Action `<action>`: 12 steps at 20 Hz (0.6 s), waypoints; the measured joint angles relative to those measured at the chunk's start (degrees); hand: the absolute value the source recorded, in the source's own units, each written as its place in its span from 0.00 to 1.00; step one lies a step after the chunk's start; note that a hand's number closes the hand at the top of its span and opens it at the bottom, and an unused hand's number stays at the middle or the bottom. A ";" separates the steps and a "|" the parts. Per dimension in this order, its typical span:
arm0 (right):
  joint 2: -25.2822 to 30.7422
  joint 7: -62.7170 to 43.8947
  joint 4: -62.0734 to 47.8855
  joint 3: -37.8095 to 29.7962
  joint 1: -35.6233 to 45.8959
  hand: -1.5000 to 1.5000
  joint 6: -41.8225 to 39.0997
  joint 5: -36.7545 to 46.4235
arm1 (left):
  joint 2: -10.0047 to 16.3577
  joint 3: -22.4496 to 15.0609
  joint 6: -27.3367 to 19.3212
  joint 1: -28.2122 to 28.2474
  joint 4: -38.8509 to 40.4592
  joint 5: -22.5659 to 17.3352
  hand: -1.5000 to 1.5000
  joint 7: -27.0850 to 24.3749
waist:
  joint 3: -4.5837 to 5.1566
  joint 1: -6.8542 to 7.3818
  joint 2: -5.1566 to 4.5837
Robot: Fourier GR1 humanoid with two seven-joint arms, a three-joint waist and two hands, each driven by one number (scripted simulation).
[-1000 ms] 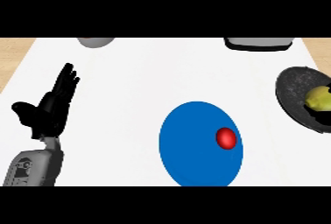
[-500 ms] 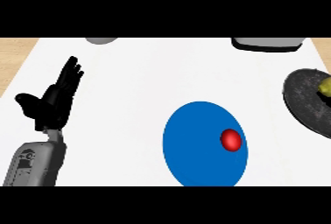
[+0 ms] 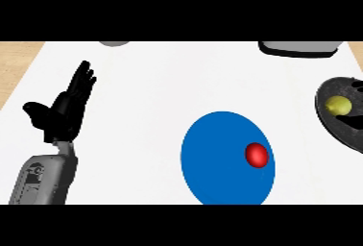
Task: Pick the lemon from the plate and place it in the pan
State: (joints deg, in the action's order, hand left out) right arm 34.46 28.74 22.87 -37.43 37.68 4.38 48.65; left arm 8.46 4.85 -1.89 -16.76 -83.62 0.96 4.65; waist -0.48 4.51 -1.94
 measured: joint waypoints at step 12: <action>3.45 11.49 -8.76 -6.60 2.09 0.00 -6.77 -7.27 | 0.36 0.84 -0.07 0.19 0.67 -0.22 0.50 -0.30 | 0.00 -1.27 0.41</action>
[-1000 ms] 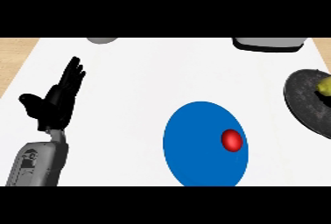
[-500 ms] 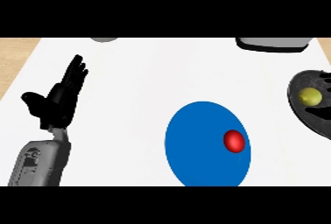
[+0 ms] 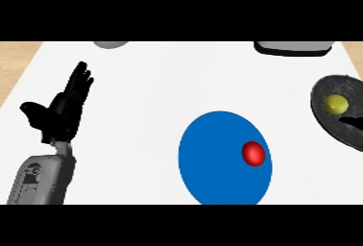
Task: Pick the lemon from the plate and place it in the pan
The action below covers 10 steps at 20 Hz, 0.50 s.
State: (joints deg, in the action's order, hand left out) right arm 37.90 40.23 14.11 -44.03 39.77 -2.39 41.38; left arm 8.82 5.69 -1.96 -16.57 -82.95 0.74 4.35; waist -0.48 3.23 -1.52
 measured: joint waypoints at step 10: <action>8.92 7.20 -4.26 -6.33 -6.72 0.00 -19.07 -8.49 | 0.42 0.68 -0.51 2.01 -1.30 0.09 0.50 0.76 | 0.17 -2.06 0.87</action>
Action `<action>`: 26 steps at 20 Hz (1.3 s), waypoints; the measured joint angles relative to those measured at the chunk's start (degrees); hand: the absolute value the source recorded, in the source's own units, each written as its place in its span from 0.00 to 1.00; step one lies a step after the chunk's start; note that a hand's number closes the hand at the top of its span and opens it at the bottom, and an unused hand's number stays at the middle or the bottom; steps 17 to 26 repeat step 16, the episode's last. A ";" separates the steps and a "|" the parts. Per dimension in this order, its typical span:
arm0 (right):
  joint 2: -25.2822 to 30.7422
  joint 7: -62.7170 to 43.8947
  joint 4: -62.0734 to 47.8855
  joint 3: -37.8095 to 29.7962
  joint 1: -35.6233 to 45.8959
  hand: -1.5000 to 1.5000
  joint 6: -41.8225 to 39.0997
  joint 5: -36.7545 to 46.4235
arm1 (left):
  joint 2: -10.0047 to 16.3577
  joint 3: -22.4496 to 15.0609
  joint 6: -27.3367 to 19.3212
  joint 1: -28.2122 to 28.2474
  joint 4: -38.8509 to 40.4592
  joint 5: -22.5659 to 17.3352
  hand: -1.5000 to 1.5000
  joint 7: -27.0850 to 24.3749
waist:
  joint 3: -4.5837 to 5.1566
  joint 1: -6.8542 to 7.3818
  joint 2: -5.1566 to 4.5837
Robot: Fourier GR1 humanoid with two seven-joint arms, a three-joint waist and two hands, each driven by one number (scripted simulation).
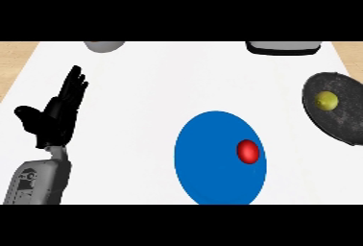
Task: Pick the lemon from the plate and place it in the pan
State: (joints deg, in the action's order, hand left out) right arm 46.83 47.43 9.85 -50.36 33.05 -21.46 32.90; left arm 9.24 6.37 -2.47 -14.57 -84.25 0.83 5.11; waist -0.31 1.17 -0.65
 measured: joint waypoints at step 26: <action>6.71 1.96 5.46 1.93 -15.14 0.00 -7.19 -5.94 | 0.89 1.53 0.21 2.35 -0.97 -0.62 0.50 -0.41 | 0.21 -2.11 0.87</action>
